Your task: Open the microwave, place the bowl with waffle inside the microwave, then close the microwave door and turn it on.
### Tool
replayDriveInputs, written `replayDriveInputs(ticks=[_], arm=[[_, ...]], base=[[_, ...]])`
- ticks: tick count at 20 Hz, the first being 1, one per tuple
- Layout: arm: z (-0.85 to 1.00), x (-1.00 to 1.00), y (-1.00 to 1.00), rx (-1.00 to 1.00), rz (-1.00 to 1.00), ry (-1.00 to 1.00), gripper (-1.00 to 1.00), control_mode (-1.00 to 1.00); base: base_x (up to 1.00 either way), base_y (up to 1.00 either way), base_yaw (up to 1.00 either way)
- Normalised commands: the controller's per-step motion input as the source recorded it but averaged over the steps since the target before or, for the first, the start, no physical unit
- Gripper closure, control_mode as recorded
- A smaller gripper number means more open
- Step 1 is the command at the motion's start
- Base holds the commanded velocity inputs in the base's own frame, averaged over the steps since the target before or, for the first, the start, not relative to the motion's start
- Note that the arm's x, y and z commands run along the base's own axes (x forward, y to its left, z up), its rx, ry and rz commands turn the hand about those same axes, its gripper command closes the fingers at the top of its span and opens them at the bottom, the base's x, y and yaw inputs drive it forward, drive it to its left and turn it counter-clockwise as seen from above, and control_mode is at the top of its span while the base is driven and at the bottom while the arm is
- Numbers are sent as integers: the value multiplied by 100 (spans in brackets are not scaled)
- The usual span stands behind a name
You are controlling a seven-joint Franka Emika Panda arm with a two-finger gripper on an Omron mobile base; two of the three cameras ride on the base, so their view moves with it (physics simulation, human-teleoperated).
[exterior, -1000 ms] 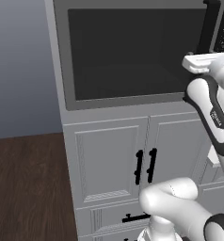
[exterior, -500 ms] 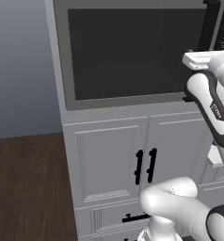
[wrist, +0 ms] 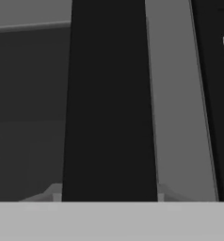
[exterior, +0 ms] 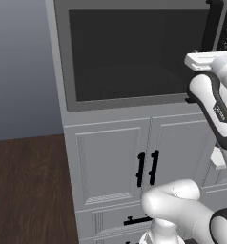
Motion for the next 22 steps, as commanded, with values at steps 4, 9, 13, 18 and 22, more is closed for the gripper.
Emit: replayDriveInputs(ticks=[4, 9, 13, 18, 22], arm=[[0, -70, 0, 0, 0, -1, 100, -100], [0, -100, 0, 0, 0, -2, 100, -100], [0, -100, 0, 0, 0, 0, 100, -100], [0, -100, 0, 0, 0, 0, 100, -100], [0, -92, 2, 0, 0, 0, 100, -100]], base=[[0, 0, 0], [0, 0, 0], [0, 0, 0], [0, 0, 0], [0, 0, 0]])
